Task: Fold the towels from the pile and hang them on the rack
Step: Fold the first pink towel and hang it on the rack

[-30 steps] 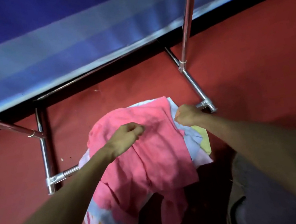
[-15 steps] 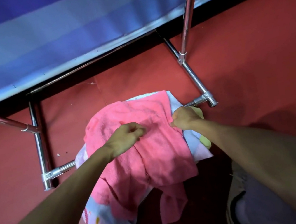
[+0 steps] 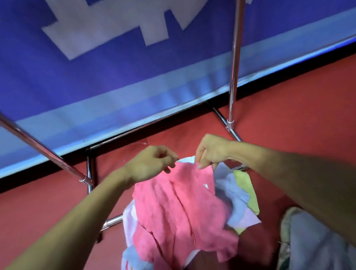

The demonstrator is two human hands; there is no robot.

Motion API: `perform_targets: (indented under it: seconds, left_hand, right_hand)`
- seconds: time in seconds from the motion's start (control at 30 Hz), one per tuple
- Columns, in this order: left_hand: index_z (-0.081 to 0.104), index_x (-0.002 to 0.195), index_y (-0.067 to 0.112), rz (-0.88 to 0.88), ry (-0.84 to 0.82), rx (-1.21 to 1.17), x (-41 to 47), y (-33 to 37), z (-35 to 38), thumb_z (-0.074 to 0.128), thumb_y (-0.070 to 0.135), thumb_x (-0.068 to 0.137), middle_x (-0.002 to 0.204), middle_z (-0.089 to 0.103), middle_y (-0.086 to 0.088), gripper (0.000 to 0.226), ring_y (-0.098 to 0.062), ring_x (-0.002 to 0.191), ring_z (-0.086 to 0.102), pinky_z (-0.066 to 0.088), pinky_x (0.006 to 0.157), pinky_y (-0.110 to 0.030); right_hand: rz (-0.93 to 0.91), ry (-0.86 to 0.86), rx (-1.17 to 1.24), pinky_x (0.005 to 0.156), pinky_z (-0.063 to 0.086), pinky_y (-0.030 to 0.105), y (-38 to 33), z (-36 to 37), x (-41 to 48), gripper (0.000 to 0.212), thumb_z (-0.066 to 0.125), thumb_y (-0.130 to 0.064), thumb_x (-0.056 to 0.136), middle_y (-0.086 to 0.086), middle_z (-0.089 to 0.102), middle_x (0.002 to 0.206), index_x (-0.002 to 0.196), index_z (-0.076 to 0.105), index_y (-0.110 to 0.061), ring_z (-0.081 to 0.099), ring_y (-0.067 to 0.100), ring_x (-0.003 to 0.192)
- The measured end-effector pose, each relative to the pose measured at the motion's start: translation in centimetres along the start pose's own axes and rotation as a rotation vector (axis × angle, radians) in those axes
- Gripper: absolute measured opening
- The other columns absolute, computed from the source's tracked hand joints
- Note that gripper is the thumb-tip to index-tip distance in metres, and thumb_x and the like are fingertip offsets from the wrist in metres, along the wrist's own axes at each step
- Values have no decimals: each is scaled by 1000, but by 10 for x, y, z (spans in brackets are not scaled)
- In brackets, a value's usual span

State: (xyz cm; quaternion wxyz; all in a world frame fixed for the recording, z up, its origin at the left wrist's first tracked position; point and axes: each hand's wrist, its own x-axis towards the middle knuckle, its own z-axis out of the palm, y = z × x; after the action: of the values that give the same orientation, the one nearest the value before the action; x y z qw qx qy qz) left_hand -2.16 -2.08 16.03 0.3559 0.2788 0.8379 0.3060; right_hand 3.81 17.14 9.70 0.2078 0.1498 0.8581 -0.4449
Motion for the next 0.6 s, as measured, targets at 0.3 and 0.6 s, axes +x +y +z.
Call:
perform_targets:
  seconds: [0.3,0.6]
  left_hand:
    - [60,99,6,99,193,-85,-72,37,-24,50,-5,91,75,61,-1,17,-6,62,55,40,52,-6]
    - [58,110,19,148,460,-183,-96,44,-26,60,6,89,106,64,2,24,-6,93,59,44,80,-12]
  right_hand:
    - [-270,117,-162,52,41,15,-94,-36,-68,25,59,10,74,-14,59,52,82,75,-8,49,-4,49]
    - [-498,341,57,68,45,18,-127,-46,-100,25,64,-2,82,-10,66,69,70,69,-24,56,-4,62]
